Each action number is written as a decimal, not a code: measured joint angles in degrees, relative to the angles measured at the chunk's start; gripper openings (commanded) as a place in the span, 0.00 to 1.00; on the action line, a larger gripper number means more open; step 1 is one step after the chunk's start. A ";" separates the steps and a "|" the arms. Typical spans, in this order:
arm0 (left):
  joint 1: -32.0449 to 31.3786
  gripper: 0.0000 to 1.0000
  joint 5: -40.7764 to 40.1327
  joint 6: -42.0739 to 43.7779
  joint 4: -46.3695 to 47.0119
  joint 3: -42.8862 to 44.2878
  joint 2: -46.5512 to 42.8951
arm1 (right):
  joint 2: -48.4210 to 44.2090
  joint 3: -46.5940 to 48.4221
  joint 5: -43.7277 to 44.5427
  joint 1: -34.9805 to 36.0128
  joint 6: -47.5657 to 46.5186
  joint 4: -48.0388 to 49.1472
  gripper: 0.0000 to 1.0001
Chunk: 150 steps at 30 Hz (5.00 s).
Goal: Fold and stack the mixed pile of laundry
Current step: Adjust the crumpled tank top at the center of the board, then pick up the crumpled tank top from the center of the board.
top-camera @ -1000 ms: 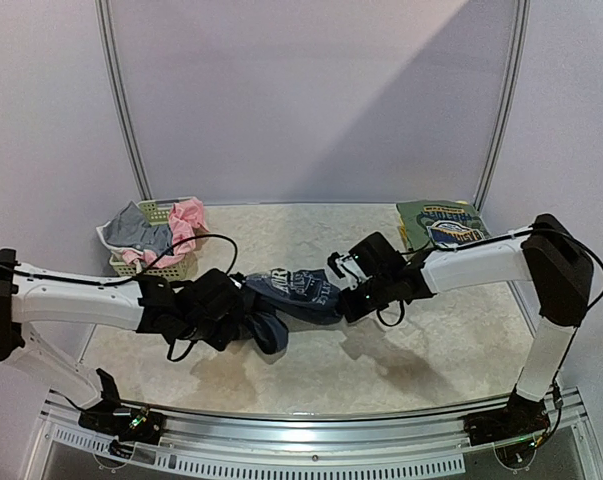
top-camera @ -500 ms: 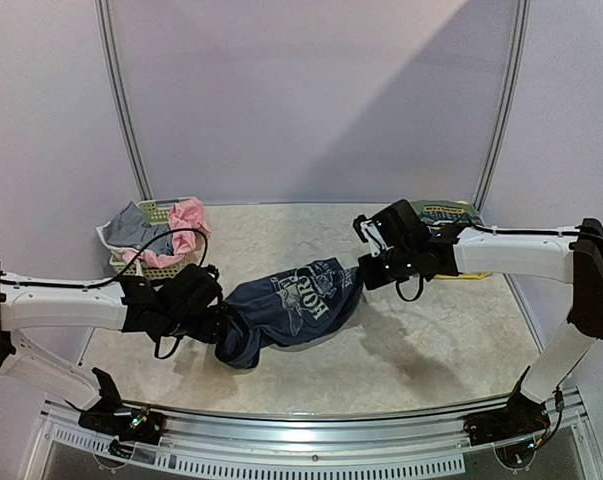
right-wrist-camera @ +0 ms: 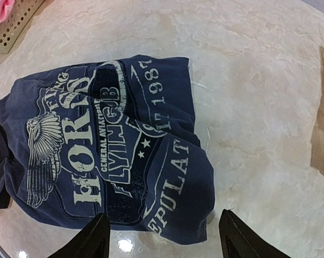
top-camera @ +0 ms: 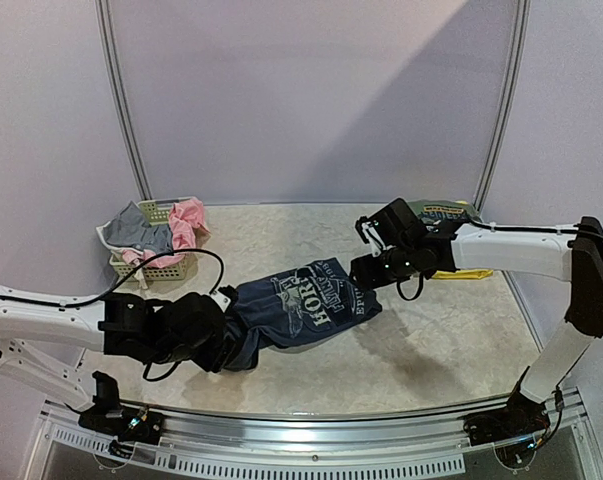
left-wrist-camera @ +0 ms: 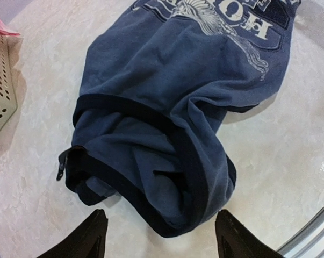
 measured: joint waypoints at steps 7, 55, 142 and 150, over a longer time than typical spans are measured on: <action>-5.29 0.60 1.92 -0.09 0.42 0.00 2.78 | -5.31 -4.24 0.00 2.56 2.08 -1.62 0.71; -0.68 0.00 -9.68 13.33 29.38 11.61 36.33 | 1.18 -18.75 5.42 0.87 10.47 14.19 0.40; 19.54 0.42 22.43 10.10 18.36 16.26 28.41 | -14.97 -9.03 -3.54 -6.38 -2.45 -7.30 0.59; 19.54 0.46 24.00 8.07 20.96 16.39 33.09 | -14.97 -9.86 -3.69 -6.38 -2.43 -6.08 0.59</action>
